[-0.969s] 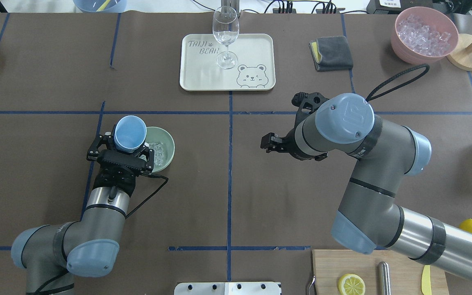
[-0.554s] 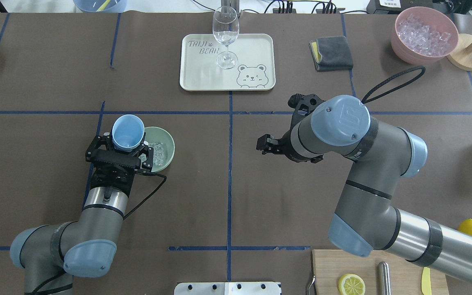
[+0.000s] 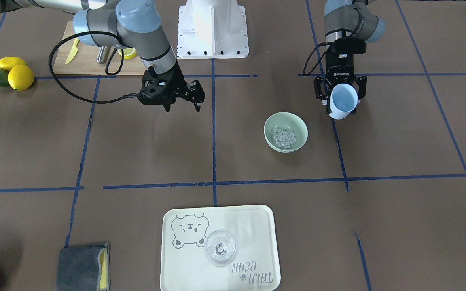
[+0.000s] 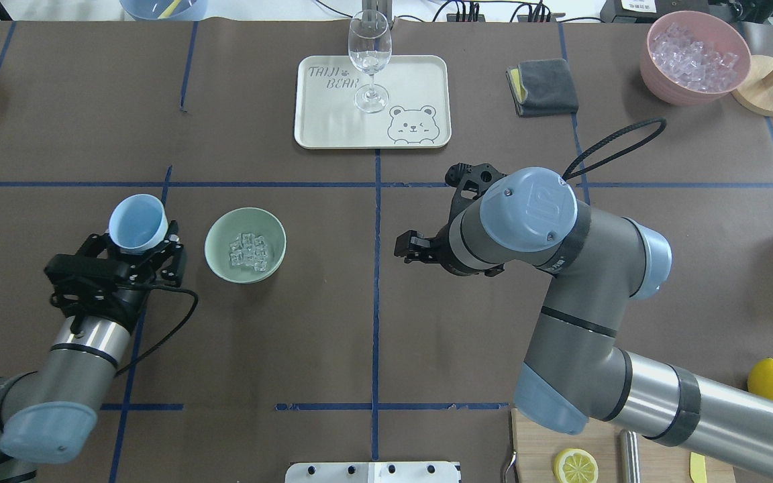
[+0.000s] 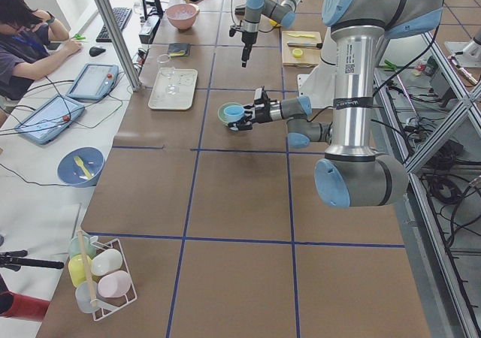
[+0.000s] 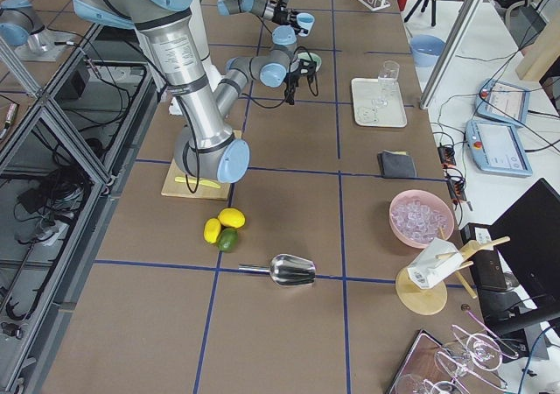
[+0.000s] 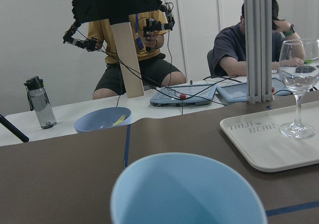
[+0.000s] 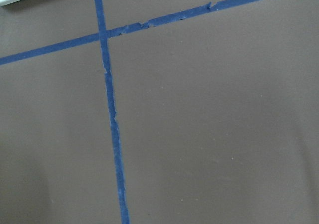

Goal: Pour ice into bowl

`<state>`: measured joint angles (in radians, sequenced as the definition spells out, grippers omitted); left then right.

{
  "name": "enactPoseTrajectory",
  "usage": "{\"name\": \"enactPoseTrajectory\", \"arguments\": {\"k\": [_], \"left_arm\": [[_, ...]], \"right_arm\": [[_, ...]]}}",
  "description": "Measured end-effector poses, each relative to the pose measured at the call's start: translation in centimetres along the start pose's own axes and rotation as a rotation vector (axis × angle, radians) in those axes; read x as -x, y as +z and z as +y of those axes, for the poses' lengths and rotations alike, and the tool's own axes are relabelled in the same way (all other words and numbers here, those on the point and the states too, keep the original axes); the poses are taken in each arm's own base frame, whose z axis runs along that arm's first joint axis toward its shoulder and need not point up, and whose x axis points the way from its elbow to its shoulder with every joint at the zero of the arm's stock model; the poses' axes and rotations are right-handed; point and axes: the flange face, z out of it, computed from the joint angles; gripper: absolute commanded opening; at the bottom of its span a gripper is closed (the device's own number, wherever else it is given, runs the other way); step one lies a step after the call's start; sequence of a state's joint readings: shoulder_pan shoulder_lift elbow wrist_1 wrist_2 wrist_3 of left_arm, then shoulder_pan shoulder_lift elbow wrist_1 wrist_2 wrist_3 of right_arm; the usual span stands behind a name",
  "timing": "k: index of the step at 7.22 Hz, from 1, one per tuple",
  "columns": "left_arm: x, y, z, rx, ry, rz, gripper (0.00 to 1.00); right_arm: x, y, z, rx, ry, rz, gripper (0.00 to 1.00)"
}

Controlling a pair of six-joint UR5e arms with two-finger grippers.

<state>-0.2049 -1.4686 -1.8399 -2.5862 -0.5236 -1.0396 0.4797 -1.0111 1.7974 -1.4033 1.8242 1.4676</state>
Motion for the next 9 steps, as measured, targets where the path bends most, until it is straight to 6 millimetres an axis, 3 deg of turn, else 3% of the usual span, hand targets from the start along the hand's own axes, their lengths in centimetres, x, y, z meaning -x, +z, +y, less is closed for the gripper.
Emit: {"name": "enactPoseTrajectory", "arguments": {"k": [2, 4, 6, 9], "left_arm": [[6.8, 0.0, 2.5, -0.017, -0.026, 0.021, 0.0], [11.6, 1.0, 5.6, -0.033, -0.041, 0.018, 0.0], [14.0, 1.5, 7.5, -0.028, -0.035, 0.012, 0.0], [14.8, 2.7, 7.6, -0.008, -0.05, 0.013, 0.0]], "right_arm": [[3.8, 1.2, 1.0, 0.003, 0.038, -0.009, 1.0], [7.3, 2.3, 2.0, -0.037, 0.045, -0.014, 1.0], [9.4, 2.6, 2.5, -0.049, 0.049, -0.021, 1.0], [12.5, 4.3, 3.2, -0.071, 0.069, -0.047, 1.0]]}}
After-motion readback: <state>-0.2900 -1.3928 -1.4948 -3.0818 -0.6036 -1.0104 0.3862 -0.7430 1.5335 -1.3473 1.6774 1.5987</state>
